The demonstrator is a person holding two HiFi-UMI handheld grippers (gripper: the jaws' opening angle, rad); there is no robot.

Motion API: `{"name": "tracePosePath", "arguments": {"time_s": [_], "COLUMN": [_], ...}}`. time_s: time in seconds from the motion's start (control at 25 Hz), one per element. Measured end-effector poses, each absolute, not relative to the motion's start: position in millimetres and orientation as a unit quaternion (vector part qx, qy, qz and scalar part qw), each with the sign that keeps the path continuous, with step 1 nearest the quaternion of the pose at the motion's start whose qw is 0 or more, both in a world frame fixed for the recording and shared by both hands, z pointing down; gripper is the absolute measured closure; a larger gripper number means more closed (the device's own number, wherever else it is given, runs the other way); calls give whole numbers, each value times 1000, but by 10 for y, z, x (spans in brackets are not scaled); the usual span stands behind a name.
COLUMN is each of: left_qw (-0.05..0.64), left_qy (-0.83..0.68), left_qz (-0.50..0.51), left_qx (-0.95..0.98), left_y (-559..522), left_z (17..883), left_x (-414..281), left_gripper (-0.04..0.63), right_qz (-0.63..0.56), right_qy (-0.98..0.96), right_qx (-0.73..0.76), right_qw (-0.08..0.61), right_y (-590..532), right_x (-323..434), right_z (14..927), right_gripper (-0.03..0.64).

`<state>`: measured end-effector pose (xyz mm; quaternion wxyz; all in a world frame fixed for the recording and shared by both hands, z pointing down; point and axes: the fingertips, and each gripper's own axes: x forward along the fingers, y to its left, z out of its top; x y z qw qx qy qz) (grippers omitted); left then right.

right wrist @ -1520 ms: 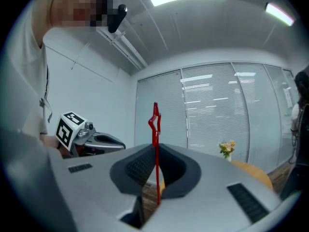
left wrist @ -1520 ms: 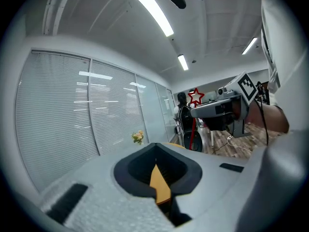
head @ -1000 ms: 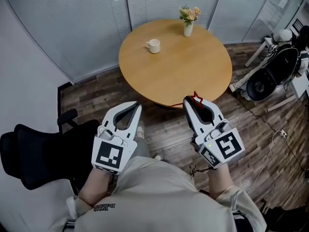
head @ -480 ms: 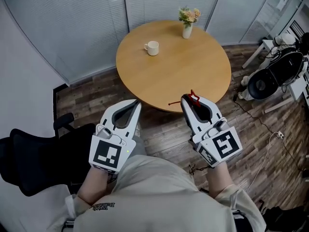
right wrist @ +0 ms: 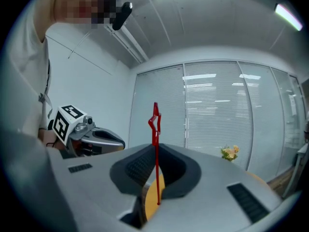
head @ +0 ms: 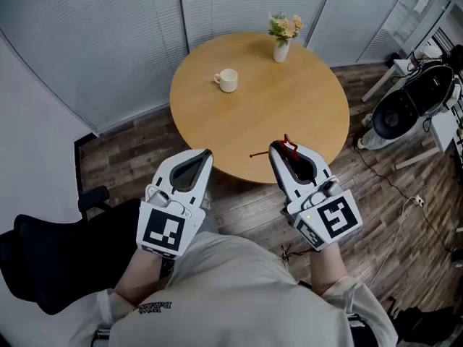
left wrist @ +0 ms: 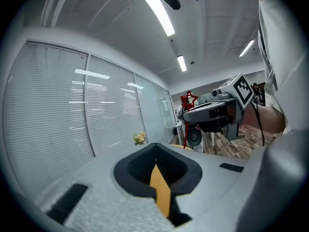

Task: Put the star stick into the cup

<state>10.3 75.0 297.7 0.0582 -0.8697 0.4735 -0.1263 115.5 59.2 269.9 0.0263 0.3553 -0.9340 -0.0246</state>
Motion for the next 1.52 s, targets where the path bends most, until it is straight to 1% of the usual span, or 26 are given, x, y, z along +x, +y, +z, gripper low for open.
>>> {"name": "tracePosePath", "arguments": {"time_s": [0.2,0.52,0.96,1.32,1.52], "left_qw": [70,45,34,24,22], "left_qy": [461,444,421,405,402], "left_qz": [-150,-156,-156,-153,-156], "left_qx": [-872,-881,-893,-901,-902], "left_y": [341,-387,-1232,-1649,-1702], "left_z": [3063,3115,3190,3272,3342], "left_x": [-84,-394,-983,-1222,-1228], "left_gripper": [574,574,574,574,574], "right_qz": [-16,0,4,18,23], "right_qy": [-933,-930,-918,-910,-908], "right_qx": [359,366,390,407,411], "right_qw": [33,46,63,72,76], "right_y": [183,-606,-1443,-1783,-1821], "right_x": [968,589,58,-237,-204], "right_z": [2714,2761,2738,2857,2889], "right_gripper": [580,580,581,581,581]}}
